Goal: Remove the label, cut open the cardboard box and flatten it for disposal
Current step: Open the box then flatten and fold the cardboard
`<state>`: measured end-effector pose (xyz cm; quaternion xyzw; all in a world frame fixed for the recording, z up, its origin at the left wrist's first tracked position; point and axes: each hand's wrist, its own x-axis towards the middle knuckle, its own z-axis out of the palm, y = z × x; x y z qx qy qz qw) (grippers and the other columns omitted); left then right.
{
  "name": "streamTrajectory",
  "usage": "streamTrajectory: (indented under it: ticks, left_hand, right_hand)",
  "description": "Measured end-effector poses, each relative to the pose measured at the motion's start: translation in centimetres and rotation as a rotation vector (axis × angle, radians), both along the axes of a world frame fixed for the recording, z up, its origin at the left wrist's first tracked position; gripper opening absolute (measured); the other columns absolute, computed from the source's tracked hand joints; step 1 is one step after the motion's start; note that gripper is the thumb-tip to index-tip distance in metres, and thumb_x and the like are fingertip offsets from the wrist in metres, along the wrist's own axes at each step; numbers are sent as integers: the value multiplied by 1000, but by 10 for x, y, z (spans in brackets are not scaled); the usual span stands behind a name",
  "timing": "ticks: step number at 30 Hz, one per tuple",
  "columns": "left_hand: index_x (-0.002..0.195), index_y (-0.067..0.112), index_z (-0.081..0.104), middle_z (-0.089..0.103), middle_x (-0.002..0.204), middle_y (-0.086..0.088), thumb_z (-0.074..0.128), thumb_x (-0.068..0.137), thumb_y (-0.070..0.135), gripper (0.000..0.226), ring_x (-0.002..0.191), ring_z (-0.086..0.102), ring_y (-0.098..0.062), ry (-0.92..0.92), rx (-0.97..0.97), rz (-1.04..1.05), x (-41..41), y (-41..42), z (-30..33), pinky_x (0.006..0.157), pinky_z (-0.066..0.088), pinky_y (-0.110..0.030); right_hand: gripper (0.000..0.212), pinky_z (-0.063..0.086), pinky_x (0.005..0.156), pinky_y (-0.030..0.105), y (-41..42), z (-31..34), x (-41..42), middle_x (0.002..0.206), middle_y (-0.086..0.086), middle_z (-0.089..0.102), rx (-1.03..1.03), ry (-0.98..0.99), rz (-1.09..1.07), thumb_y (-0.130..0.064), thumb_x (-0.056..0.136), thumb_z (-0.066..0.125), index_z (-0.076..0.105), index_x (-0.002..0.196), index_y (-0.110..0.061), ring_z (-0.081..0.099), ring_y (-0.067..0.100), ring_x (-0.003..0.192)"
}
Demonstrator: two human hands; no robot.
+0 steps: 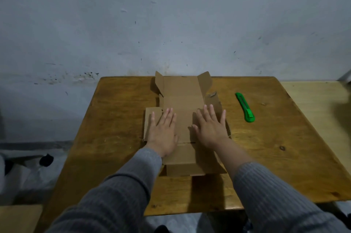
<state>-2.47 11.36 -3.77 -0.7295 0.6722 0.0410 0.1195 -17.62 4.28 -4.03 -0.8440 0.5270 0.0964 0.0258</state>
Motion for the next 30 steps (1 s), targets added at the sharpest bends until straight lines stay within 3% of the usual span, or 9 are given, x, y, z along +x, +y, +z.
streamTrajectory:
  ticks: [7,13,16,21,27,30]
  left_hand:
    - [153,14,-7,-17,160,-3,13,98,53,70,146,-20,-18,66,-47,118,11,11,-22,115,-10,-56]
    - [152,23,-9,-21,159,1,15,103,37,57,146,-19,-17,135,-179,214,17,25,-25,117,-5,-55]
    - [153,20,-3,-14,161,1,13,102,38,57,147,-13,-17,86,-229,259,27,34,-29,116,-3,-56]
    - [149,13,32,24,158,-8,26,99,41,58,146,20,-23,-18,-370,272,44,54,-22,113,15,-63]
    - [144,3,39,33,153,-12,32,98,52,68,145,23,-28,-65,-391,342,72,67,-11,112,8,-65]
    - [140,1,44,41,148,-14,23,96,60,77,142,31,-28,-28,-312,392,78,76,-19,112,11,-65]
  right_hand:
    - [79,-23,104,62,7,-22,6,158,7,-17,30,15,5,-74,82,-1,-9,149,-33,-25,33,141]
    - [61,-15,112,58,18,-20,32,157,-5,-16,74,-175,282,-53,96,7,-4,150,-27,-26,16,140]
    - [59,-14,113,55,26,-22,44,159,-4,-12,196,-215,359,-45,99,14,-3,151,-22,-26,12,140]
    - [69,-19,110,58,34,-26,53,156,-4,-24,247,-177,381,-66,90,13,-12,147,-36,-27,17,142]
    - [94,-17,109,61,33,-26,55,155,-3,-27,254,-124,381,-86,71,14,-15,146,-38,-29,20,141]
    - [106,-17,108,63,34,-24,55,154,-3,-30,264,-103,382,-93,61,17,-16,146,-39,-32,19,139]
